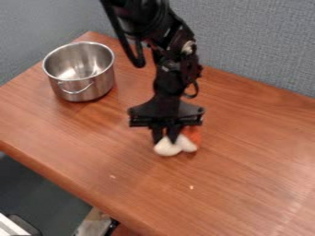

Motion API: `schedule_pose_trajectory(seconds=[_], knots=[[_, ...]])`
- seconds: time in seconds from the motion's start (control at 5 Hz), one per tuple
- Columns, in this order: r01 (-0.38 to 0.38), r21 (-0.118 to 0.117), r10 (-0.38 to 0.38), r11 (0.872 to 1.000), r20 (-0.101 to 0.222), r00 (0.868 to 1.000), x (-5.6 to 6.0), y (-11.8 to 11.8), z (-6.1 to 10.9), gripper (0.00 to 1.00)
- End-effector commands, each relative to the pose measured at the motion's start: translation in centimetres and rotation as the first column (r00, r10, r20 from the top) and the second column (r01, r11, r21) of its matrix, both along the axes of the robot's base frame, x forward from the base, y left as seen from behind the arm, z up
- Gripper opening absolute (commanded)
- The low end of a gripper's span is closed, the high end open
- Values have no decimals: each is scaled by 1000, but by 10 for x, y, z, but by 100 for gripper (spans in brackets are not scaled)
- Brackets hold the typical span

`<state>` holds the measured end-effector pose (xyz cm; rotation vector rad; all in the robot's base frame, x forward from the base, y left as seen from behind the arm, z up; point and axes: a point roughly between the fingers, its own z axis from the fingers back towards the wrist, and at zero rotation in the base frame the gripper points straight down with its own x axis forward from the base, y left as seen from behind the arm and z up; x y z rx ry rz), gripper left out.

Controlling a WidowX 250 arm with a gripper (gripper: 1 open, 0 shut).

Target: Put the mushroom in the metal pot

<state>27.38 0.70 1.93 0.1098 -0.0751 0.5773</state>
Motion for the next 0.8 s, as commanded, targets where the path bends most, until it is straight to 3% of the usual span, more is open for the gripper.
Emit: schedule_pose_trajectory(seconds=[0.0, 0.2, 0.4, 0.6], knots=[[31, -6, -31, 999, 80, 996, 5, 9, 54, 100], [-17, -17, 20, 1000, 158, 987, 7, 40, 84, 0], [-15, -26, 20, 1000, 216, 976, -2, 60, 94, 100], [-15, 4, 13, 1000, 224, 974, -14, 55, 82, 100]])
